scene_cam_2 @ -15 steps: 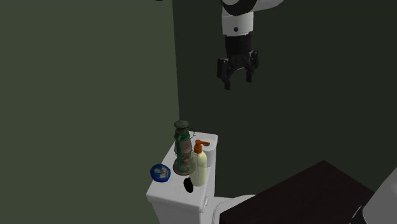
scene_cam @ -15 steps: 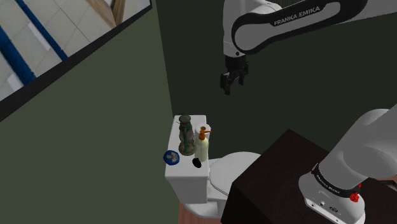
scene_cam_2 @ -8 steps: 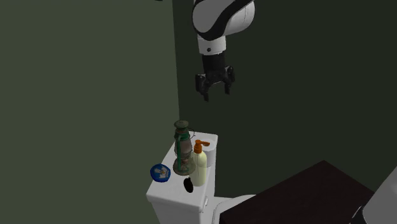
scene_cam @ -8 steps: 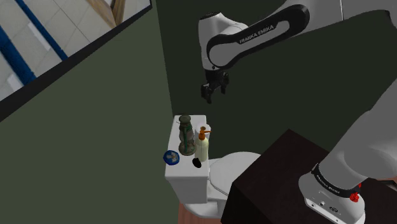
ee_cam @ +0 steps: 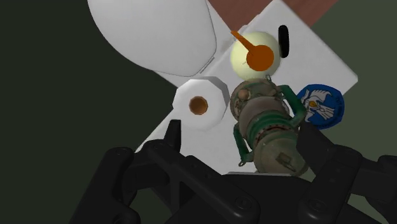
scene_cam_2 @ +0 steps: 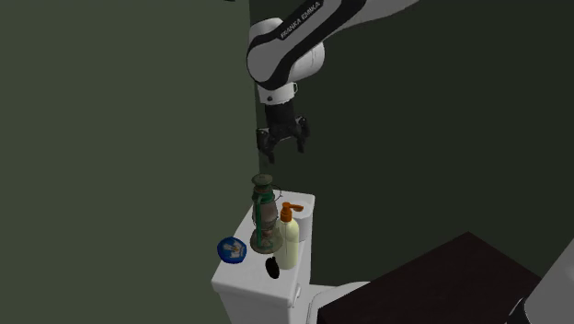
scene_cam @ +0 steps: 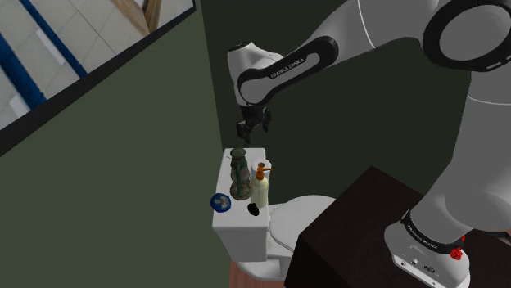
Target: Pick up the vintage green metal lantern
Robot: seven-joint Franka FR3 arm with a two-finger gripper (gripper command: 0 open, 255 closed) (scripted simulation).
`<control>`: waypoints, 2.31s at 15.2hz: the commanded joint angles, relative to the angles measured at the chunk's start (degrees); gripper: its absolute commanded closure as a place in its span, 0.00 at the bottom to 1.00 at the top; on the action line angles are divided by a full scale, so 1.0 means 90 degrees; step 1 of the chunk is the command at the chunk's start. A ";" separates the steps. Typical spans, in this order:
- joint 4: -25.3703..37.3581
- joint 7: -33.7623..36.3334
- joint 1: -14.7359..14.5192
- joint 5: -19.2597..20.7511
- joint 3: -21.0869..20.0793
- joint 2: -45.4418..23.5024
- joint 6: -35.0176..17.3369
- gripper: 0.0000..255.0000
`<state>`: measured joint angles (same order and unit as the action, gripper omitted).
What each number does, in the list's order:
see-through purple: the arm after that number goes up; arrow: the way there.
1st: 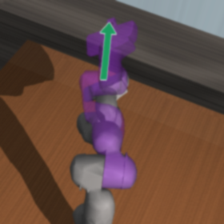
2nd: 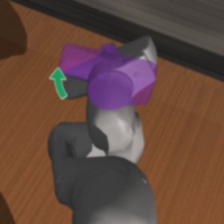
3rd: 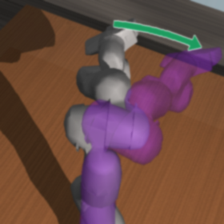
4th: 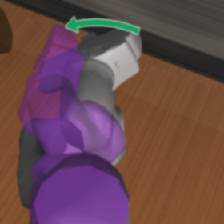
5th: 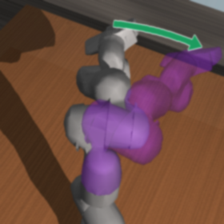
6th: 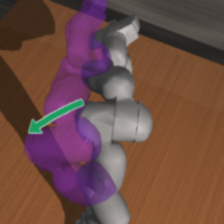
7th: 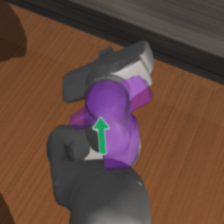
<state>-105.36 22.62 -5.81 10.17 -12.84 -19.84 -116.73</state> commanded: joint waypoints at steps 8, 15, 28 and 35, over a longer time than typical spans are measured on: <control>0.2752 0.0409 -0.0564 0.0270 0.0121 -0.2515 0.0478 0.00; 0.2740 0.0455 -0.0593 0.0326 0.0166 -0.2830 0.0157 0.00; 0.2740 0.0467 -0.0600 0.0341 0.0178 -0.2912 0.0076 1.00; 0.2784 0.0415 -0.0575 0.0275 0.0129 -0.2572 0.0455 1.00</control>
<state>-80.27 26.34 -10.97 12.75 -11.58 -43.59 -113.10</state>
